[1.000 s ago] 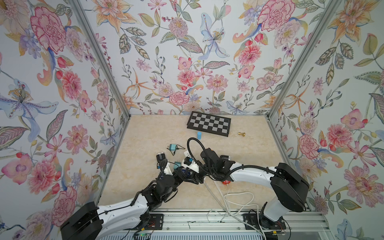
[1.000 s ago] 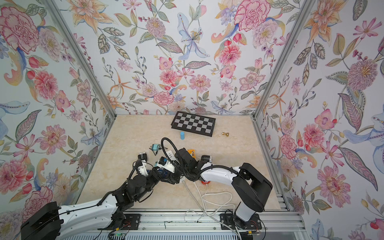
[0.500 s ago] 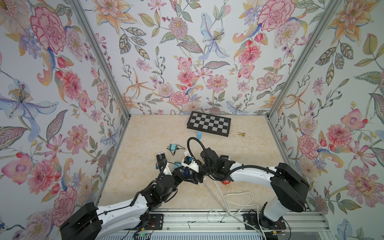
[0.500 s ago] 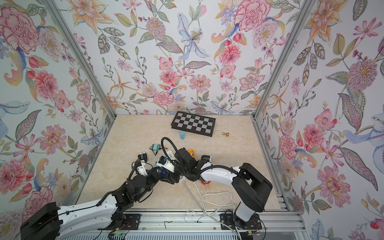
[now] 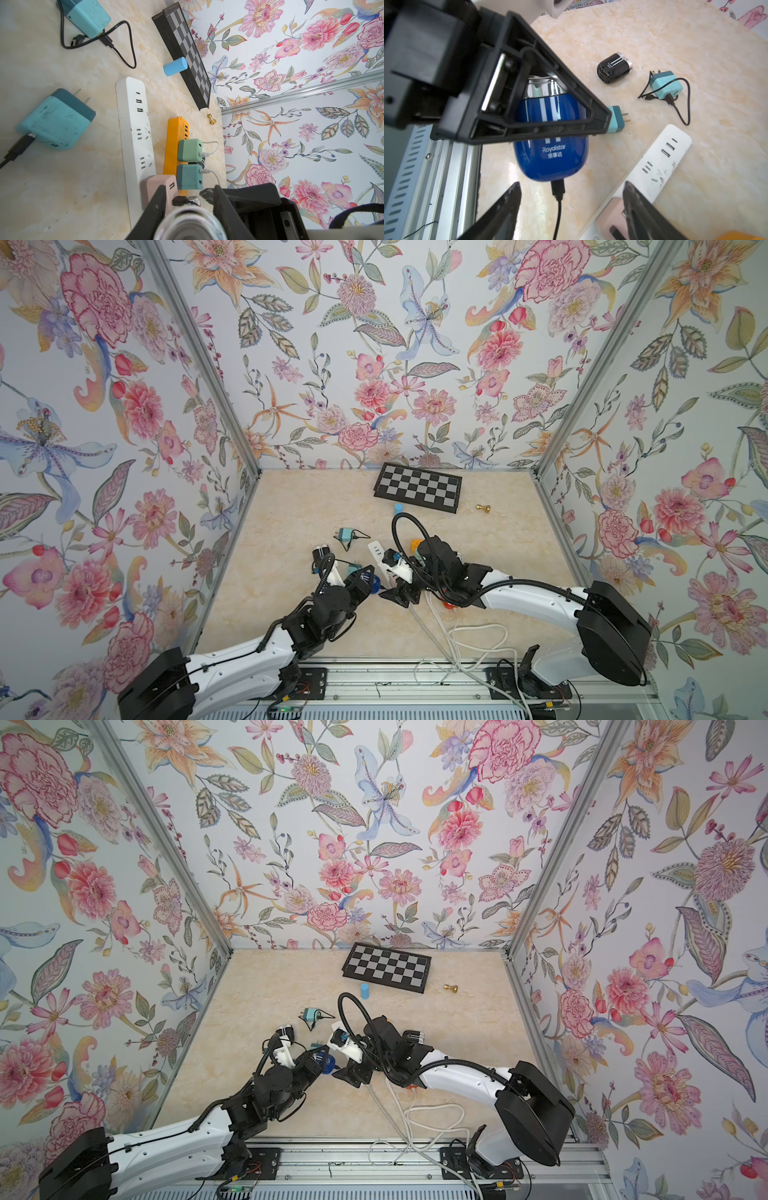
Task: Unplug the electric shaver
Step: Pick up the electric shaver from the center of the board, then remove the charging cable from the electric shaver.
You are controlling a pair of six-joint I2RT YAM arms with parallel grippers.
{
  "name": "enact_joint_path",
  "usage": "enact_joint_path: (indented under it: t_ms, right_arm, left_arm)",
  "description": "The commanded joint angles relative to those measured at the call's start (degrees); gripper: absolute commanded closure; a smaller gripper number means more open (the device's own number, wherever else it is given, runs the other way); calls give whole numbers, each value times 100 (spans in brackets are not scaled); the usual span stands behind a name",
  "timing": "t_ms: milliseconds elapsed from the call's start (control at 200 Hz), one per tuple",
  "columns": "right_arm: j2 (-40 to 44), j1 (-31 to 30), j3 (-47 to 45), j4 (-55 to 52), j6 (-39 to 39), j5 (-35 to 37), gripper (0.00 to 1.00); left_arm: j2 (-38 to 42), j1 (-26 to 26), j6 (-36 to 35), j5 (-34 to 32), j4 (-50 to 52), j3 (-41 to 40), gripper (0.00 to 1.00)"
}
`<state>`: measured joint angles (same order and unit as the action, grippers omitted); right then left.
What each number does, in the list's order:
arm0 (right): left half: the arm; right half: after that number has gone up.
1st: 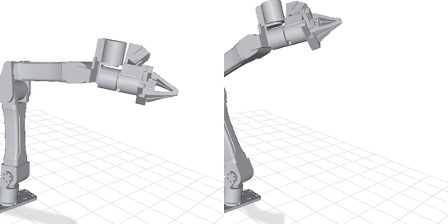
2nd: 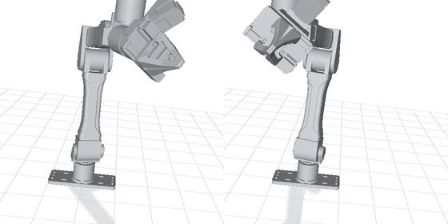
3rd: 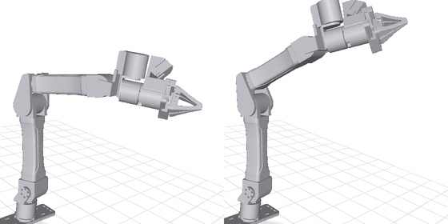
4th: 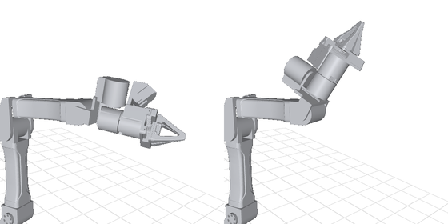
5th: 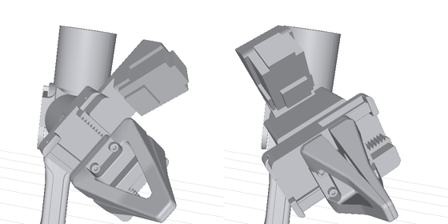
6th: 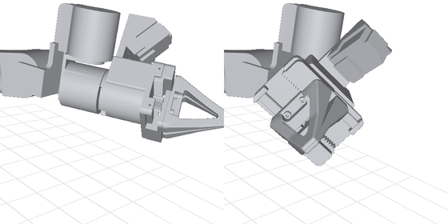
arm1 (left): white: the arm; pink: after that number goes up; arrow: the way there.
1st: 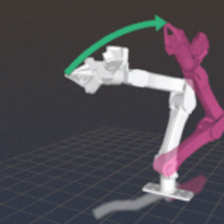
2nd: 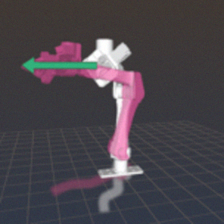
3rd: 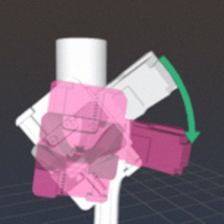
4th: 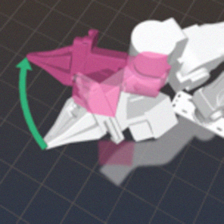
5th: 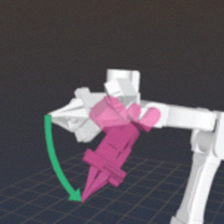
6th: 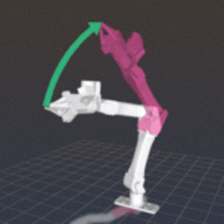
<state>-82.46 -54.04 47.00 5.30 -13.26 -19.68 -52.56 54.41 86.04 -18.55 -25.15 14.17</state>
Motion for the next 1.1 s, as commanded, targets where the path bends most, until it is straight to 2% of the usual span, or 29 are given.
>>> enact_joint_path:
  t_ms: [0,95,190,405,505,735,906,1096]
  right_arm:
    - [293,-334,-239,-121,-434,777,23]
    - [461,-764,-416,-68,-873,1743,25]
    - [550,-1127,-639,387,-930,2896,30]
    - [474,-1530,-935,1368,-921,3907,43]
    - [243,-1557,-834,1564,-910,4020,48]
    - [138,-1564,-927,1852,-1015,3046,56]
    - [-4,-1555,-923,1842,-1037,3085,60]
    - [-367,-1613,-698,1837,-1140,3397,75]
  left_arm:
    - [-62,73,150,-271,208,241,75]
    - [-62,74,369,-339,474,335,77]
    - [-44,73,610,-399,665,410,79]
    - [8,70,1218,-366,968,446,82]
    - [-2,75,1363,-335,1125,537,84]
    - [67,105,1521,-430,1217,586,84]
    - [192,105,1551,-435,1290,538,84]
    - [285,100,1594,-448,1267,472,84]
